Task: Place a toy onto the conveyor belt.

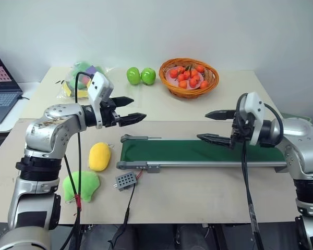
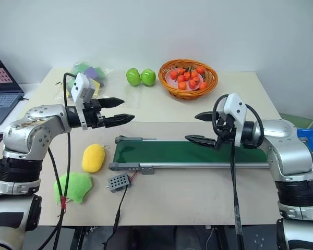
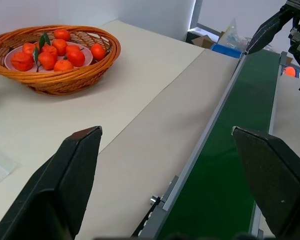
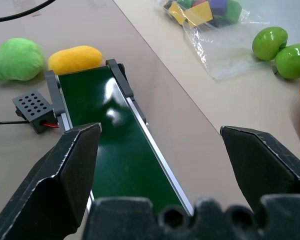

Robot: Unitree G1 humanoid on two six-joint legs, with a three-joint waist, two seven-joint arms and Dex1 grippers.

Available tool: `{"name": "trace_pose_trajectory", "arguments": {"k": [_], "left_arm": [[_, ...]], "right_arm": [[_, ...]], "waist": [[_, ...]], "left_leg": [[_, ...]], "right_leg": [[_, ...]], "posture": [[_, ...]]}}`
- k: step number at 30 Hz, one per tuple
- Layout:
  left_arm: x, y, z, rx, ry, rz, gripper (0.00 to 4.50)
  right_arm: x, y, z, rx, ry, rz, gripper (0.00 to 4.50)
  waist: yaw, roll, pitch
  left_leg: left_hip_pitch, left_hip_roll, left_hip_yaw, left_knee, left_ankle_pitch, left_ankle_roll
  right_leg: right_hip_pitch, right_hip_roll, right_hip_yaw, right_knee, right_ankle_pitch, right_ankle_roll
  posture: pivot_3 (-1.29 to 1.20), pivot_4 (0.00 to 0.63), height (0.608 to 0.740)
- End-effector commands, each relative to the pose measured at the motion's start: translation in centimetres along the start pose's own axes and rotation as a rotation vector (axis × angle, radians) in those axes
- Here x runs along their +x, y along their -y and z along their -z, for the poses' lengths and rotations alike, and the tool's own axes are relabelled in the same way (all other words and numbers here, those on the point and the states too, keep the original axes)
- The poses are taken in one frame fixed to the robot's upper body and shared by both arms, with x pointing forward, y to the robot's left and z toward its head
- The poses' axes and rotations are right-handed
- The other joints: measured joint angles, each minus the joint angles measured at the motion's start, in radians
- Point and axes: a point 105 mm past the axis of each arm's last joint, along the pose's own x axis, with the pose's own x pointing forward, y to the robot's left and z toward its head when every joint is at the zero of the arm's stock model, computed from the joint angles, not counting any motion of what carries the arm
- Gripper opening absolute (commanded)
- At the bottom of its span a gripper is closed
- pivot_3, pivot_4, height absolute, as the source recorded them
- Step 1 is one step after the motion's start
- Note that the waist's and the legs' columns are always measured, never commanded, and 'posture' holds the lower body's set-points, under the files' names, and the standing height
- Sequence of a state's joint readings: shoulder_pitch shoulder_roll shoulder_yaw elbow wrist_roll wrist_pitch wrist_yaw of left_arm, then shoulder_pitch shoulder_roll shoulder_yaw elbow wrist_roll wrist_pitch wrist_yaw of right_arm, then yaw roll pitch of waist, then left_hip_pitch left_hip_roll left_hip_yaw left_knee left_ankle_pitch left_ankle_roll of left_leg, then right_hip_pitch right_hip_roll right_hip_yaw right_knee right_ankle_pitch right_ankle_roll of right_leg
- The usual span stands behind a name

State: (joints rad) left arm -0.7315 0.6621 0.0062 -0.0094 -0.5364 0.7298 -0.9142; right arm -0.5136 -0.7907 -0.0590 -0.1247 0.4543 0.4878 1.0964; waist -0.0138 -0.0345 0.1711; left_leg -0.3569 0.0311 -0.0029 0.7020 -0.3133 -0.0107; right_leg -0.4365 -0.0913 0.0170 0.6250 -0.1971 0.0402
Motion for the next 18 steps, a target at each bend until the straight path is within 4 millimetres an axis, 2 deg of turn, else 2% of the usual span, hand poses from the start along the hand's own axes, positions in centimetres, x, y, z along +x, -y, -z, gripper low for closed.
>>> {"name": "trace_pose_trajectory", "arguments": {"k": [1, 7, 10, 14, 18], "left_arm": [[-0.7, 0.0, -1.5, 0.034, 0.054, -0.006, 4.44], [-3.6, -1.1, -3.4, -0.115, 0.186, -0.053, 4.44], [-6.8, -1.8, -3.6, -0.274, 0.245, -0.089, 4.44], [-10.8, -2.4, -2.1, -0.485, 0.276, -0.148, 4.44], [-16.6, -3.2, 2.4, -0.764, 0.273, -0.309, 4.44]], "right_arm": [[-0.4, 0.4, -1.5, -0.067, 0.032, 0.014, 4.5], [-0.1, 0.5, -1.5, -0.065, 0.032, -0.008, 4.5], [0.3, 0.5, -1.4, -0.065, 0.031, -0.032, 4.5], [0.9, 0.6, -1.3, -0.065, 0.034, -0.06, 4.5], [1.8, 0.5, -1.1, -0.058, 0.04, -0.098, 4.5]], "waist": [[0.0, 0.0, 0.0], [-0.005, 0.0, 0.0], [-0.007, 0.0, 0.0], [-0.017, 0.0, 0.0], [-0.031, 0.0, 0.0]], "left_leg": [[0.0, 0.0, 0.0, 0.0, 0.0, 0.0], [0.0, 0.0, 0.0, 0.0, 0.0, 0.0], [0.0, 0.0, 0.0, 0.0, 0.0, 0.0], [0.001, 0.001, 0.0, 0.0, 0.0, 0.0], [0.002, 0.001, 0.0, -0.001, 0.0, 0.0]], "right_leg": [[0.0, 0.0, 0.0, 0.0, 0.0, 0.0], [0.0, 0.0, 0.0, 0.0, 0.0, 0.0], [0.0, 0.0, 0.0, 0.0, 0.0, 0.0], [0.0, 0.0, 0.0, 0.001, 0.0, 0.0], [0.0, 0.0, 0.0, 0.001, 0.0, 0.0]], "posture": [[0.0, 0.15, 0.738], [0.0, 0.15, 0.738], [0.0, 0.15, 0.738], [0.0, 0.15, 0.738], [0.0, 0.15, 0.738]]}}
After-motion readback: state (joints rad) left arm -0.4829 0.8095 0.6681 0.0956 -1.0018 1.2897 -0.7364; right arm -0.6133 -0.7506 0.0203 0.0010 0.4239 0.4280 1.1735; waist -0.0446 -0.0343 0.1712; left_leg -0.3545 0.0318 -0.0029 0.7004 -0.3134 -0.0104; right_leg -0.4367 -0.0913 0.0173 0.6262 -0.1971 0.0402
